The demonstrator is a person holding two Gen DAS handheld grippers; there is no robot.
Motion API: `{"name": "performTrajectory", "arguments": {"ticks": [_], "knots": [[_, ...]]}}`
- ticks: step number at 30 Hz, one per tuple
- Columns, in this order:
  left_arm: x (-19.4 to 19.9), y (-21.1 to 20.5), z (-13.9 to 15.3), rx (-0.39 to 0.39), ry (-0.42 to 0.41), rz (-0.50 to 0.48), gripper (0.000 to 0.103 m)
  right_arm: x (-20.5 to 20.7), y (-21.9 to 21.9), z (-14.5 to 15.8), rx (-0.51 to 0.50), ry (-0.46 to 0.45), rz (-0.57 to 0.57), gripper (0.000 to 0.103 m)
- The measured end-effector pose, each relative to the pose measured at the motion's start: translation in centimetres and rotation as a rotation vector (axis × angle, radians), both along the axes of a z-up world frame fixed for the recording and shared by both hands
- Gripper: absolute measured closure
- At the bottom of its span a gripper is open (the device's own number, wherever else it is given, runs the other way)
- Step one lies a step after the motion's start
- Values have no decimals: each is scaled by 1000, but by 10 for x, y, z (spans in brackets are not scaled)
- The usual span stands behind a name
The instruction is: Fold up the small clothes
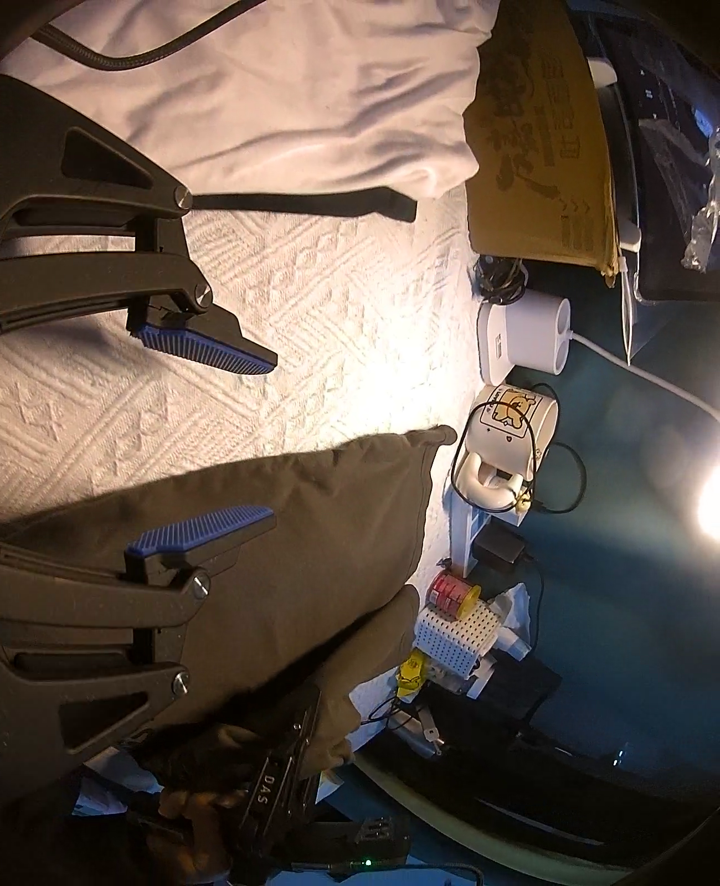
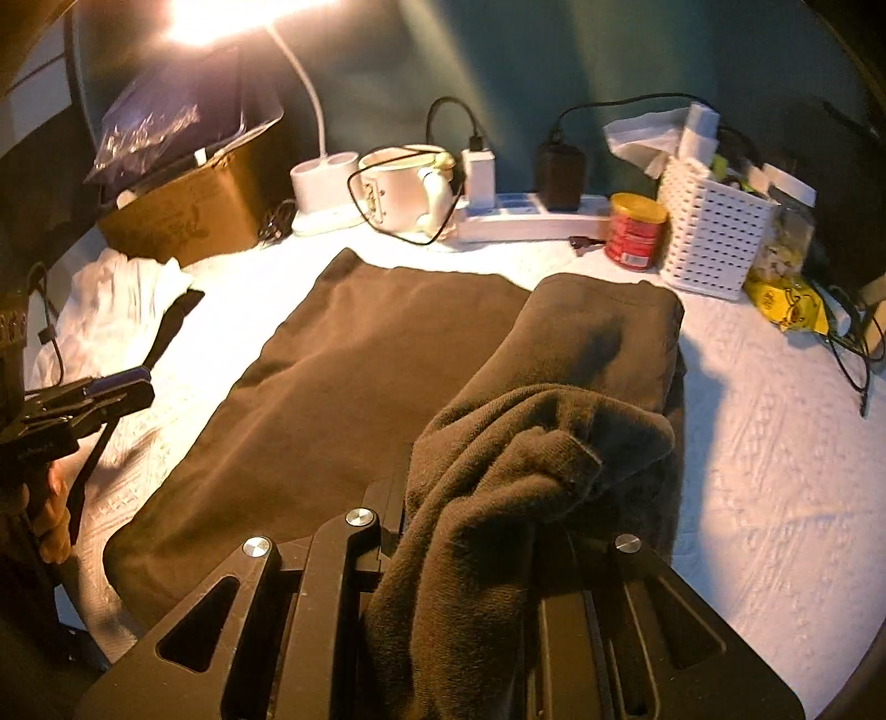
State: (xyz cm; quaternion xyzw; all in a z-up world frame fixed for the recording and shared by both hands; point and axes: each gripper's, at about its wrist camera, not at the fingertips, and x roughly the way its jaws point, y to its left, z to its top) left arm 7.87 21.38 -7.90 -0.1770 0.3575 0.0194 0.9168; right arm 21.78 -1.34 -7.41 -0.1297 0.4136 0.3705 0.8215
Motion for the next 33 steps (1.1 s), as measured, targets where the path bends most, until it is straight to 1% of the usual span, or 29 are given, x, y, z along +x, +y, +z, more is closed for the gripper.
{"name": "performTrajectory", "arguments": {"ticks": [14,18,19,20,21,24,27,29,33], "knots": [[-15,10,1,10,-19,7,54,-14,34,-10,-37,-5,38,85],[-20,14,1,10,-23,15,54,-23,52,-19,-143,-2,65,83],[-20,15,1,11,-23,15,54,-26,54,-18,-155,-8,72,76],[-21,16,1,12,-23,16,54,-31,57,-15,-161,-10,90,72],[-22,17,2,14,-23,18,54,-37,61,-11,-158,-7,117,66],[-26,20,3,16,-27,24,54,-57,74,2,-142,-16,193,66],[-30,21,4,20,-35,24,54,-79,88,7,-128,-12,279,66],[-33,22,6,26,-37,25,54,-89,98,-1,-119,36,322,66],[-42,27,9,38,-35,40,54,-113,112,-18,-135,91,387,66]]}}
